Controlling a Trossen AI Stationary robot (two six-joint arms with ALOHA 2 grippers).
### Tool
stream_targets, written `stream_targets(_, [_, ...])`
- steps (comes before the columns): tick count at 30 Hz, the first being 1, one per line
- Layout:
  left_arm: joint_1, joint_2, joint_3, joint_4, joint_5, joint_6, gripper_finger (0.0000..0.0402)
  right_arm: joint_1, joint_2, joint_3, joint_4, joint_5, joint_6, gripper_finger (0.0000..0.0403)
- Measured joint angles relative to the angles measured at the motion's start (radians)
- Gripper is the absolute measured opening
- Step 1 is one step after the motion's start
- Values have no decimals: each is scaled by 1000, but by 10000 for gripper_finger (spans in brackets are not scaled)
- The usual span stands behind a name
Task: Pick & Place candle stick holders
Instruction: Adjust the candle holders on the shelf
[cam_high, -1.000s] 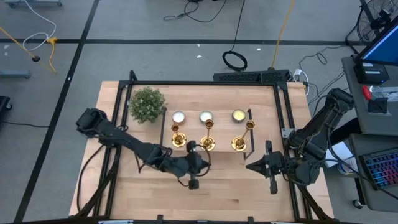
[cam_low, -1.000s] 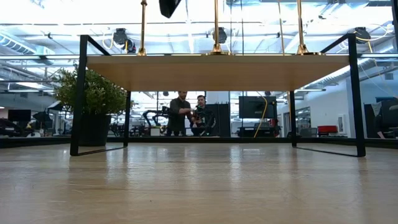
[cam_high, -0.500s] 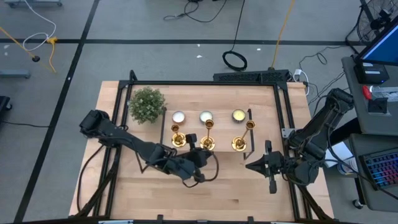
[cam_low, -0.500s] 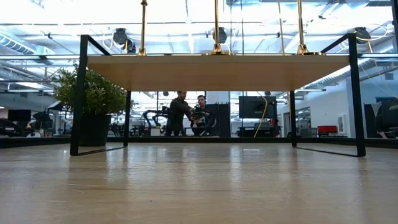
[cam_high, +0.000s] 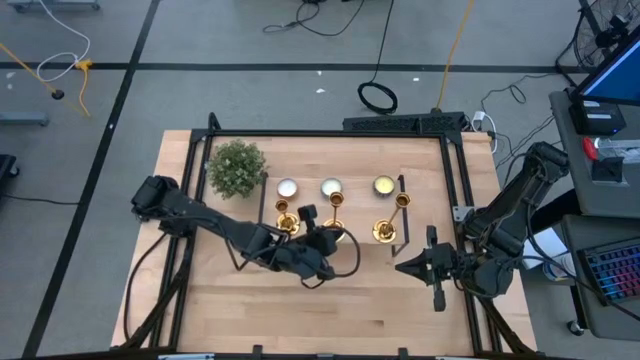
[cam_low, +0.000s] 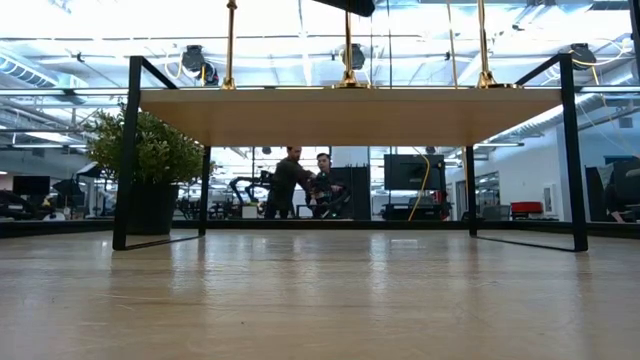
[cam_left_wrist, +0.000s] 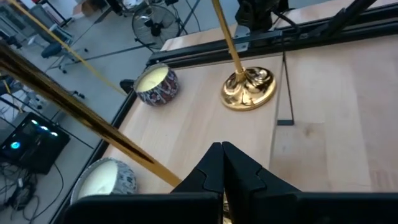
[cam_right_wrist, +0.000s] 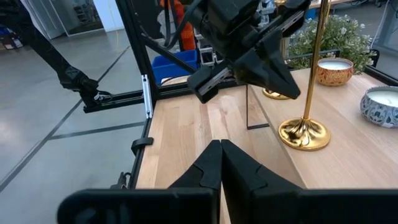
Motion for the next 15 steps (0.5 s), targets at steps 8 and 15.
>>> stream_targets(8, [4, 0, 0, -18, 3, -1, 0, 0, 0, 0, 0, -2, 1, 0])
stream_targets(15, [18, 0, 0, -20, 6, 6, 0, 0, 0, 0, 0, -3, 2, 0])
